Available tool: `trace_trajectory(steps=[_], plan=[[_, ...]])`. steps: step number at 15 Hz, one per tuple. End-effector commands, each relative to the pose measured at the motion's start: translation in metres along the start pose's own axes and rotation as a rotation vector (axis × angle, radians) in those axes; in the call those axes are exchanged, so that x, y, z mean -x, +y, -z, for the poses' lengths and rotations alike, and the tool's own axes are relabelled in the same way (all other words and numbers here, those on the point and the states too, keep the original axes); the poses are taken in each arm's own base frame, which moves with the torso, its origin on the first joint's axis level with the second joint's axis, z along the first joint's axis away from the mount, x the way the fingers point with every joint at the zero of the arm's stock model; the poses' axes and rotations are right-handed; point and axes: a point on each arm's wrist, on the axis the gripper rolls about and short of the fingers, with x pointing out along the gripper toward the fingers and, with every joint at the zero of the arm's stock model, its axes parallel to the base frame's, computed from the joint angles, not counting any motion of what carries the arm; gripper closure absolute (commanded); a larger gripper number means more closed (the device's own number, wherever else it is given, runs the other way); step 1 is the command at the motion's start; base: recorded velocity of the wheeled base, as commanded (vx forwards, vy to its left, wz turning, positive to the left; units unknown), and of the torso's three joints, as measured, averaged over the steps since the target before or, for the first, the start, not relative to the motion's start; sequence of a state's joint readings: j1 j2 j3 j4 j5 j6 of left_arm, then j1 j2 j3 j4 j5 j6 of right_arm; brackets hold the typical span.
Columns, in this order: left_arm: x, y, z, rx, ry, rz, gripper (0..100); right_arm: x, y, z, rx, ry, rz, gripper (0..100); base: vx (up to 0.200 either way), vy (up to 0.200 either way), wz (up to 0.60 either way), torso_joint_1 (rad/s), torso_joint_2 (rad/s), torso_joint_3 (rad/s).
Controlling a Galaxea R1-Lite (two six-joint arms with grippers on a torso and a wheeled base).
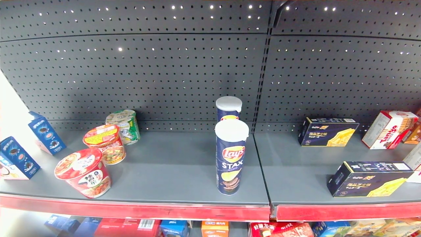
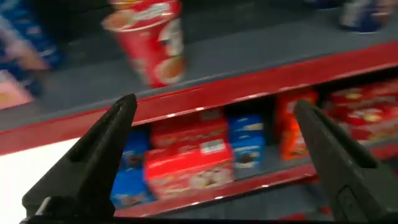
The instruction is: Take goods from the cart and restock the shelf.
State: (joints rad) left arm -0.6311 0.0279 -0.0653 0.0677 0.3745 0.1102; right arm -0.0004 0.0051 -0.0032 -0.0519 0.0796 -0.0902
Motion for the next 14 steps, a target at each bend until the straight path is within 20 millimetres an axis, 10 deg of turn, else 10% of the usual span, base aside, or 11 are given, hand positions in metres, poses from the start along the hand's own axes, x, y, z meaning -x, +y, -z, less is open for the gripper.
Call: trace_trajectory(steps=[1,14], plan=[[-0.0004,-0.0007,0.0046,0.035,-0.034,0.203,0,-0.0001,0.0000,0.0000,0.000,0.001,-0.001,0,0.000,0.000,0.00,0.000,0.00,0.000],[0.0033,-0.0067,0.0022,0.126,-0.028,0.419,0,0.0002,0.0001,-0.0002,0.037,0.006,-0.006,0,0.000,0.000,0.00,0.000,0.00,0.000]])
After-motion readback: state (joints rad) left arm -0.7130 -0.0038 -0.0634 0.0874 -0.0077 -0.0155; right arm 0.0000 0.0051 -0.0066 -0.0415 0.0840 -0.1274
